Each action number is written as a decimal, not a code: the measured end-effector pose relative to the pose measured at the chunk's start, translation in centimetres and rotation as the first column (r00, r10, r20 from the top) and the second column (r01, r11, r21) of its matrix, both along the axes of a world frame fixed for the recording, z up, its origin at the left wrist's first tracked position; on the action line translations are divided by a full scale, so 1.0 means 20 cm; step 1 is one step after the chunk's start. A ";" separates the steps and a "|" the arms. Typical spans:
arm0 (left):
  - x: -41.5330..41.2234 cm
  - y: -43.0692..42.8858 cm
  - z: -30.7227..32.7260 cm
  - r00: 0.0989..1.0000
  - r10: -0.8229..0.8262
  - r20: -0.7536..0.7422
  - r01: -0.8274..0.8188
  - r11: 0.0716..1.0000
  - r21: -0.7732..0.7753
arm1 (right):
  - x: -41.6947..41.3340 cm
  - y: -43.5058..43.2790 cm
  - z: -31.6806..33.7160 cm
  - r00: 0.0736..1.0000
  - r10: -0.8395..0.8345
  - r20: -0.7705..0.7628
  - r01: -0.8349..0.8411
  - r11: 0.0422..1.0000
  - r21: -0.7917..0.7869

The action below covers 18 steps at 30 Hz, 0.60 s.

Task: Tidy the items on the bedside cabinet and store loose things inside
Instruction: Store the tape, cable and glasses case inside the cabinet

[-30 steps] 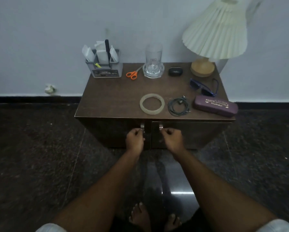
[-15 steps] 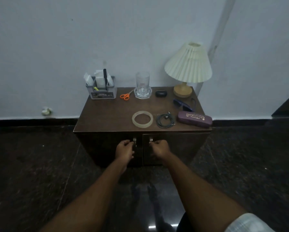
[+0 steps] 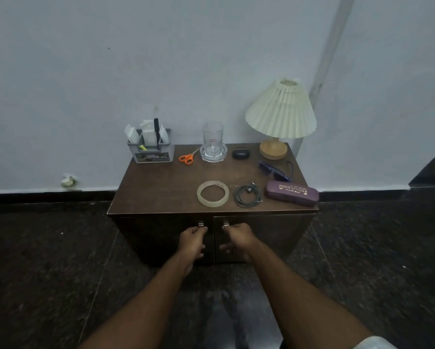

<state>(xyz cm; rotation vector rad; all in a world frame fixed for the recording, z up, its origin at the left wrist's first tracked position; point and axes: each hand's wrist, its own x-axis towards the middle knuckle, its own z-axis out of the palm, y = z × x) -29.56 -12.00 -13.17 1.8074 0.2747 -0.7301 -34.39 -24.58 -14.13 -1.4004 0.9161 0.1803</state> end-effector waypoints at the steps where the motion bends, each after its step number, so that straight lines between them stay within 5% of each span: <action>1: 0.00 -0.01 0.01 1.000 -0.005 -0.023 0.006 1.000 0.005 | 0.00 0.00 0.01 1.000 0.006 -0.002 -0.006 1.000 0.009; 11: -0.04 0.04 0.07 0.987 0.020 -0.157 -0.001 0.993 0.117 | -0.05 -0.01 0.02 0.997 -0.011 -0.072 0.011 1.000 -0.004; 18: -0.09 0.05 0.14 0.977 0.038 -0.208 0.002 0.983 0.185 | -0.12 0.04 0.04 0.982 -0.098 -0.161 0.068 0.981 -0.183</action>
